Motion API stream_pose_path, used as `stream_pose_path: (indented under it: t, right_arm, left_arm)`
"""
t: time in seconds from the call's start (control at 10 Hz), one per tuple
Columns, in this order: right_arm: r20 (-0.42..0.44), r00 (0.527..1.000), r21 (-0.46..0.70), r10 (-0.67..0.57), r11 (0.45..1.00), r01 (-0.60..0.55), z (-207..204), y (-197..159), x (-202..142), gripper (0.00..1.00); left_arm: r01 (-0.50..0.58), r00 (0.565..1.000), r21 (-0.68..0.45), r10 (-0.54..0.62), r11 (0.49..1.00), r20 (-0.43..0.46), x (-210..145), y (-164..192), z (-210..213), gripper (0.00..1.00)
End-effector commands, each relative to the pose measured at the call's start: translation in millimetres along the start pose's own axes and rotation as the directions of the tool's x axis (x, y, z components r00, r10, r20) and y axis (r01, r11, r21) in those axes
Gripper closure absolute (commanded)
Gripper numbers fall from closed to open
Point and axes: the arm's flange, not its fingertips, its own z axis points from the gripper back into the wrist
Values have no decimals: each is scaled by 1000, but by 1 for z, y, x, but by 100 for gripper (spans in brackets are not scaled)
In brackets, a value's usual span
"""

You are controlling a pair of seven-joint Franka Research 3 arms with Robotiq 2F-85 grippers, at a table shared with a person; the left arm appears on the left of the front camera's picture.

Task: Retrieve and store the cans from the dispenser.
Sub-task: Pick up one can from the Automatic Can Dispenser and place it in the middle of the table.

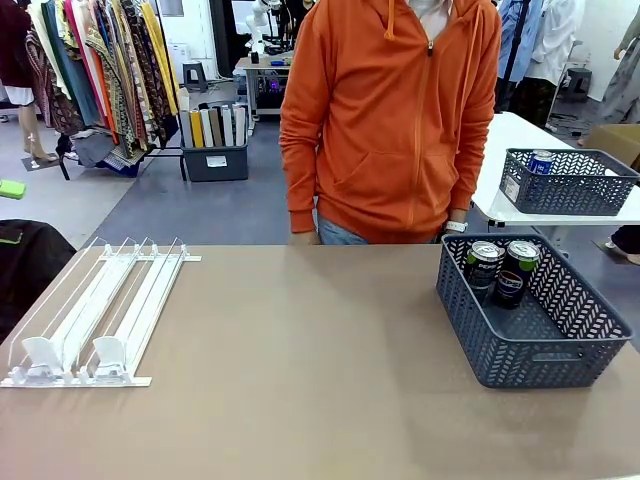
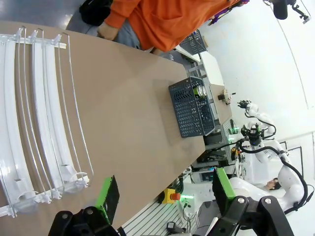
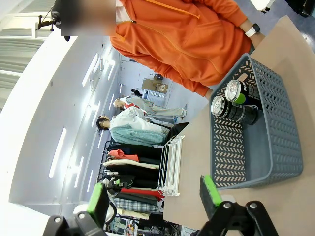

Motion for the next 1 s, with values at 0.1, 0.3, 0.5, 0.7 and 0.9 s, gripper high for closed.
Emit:
stream_pose_path:
  t: [0.1,0.3,0.5,0.7,0.9]
  right_arm:
    - [14,1000,21,26,999,-26,-2,2,3,0]
    - [14,1000,21,26,999,-26,-2,2,3,0]
    - [14,1000,21,26,999,-26,-2,2,3,0]
    - [14,1000,21,26,999,-26,-2,2,3,0]
    - [14,1000,21,26,999,-26,-2,2,3,0]
  left_arm:
    - [-4,1000,2,4,1000,-10,-2,-1,1,0]
    - [-4,1000,2,4,1000,-10,-2,-1,1,0]
    - [-4,1000,2,4,1000,-10,-2,-1,1,0]
    - [-4,1000,2,4,1000,-10,-2,-1,1,0]
    - [-4,1000,2,4,1000,-10,-2,-1,1,0]
